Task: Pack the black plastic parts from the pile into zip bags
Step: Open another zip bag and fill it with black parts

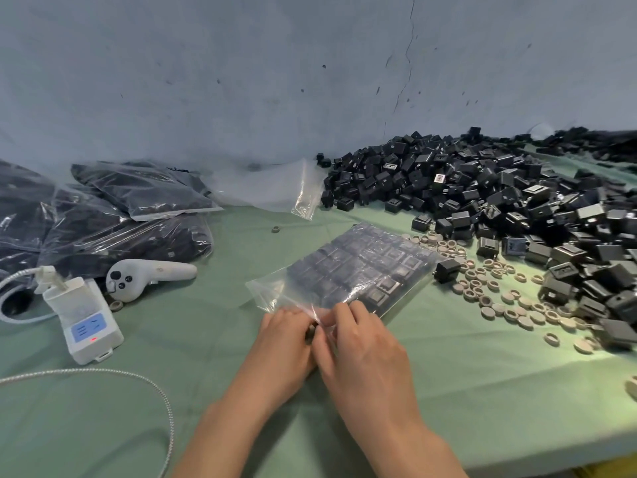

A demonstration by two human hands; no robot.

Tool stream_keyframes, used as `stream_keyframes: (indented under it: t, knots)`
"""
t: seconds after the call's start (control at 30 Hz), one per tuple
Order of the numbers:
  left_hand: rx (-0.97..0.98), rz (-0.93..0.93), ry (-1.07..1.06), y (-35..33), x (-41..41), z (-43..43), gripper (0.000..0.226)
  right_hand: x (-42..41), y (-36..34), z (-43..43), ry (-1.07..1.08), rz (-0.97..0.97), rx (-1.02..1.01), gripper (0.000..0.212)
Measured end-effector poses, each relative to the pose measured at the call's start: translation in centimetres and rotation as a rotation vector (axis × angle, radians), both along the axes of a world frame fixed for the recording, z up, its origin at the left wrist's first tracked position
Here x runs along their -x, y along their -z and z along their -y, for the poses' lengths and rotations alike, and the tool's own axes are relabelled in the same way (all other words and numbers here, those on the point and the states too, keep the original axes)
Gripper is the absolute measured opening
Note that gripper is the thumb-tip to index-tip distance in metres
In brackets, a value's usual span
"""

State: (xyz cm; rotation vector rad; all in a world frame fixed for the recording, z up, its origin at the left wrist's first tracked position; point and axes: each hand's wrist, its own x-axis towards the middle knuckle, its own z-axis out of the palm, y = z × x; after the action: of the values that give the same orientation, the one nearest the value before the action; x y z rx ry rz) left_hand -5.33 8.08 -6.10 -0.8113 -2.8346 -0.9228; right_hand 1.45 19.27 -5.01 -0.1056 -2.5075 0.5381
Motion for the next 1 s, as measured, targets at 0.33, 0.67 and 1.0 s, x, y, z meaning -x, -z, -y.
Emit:
stream_keyframes:
  t: [0.33,0.67,1.0]
  knots:
    - [-0.171,-0.001,0.111,0.2,1.7,-0.5,0.047,0.9,0.4,-1.6,-0.199,0.094,0.211,0.012]
    - [-0.191,0.142,-0.017,1.2,3.0,-1.4,0.026,1.9,-1.3,-5.1,-0.341,0.192,0.586,0.011]
    - [-0.259,-0.082,-0.546,-1.1,2.4,3.3,0.024,4.5,-0.3,-14.5,0.342,0.219,0.293,0.044]
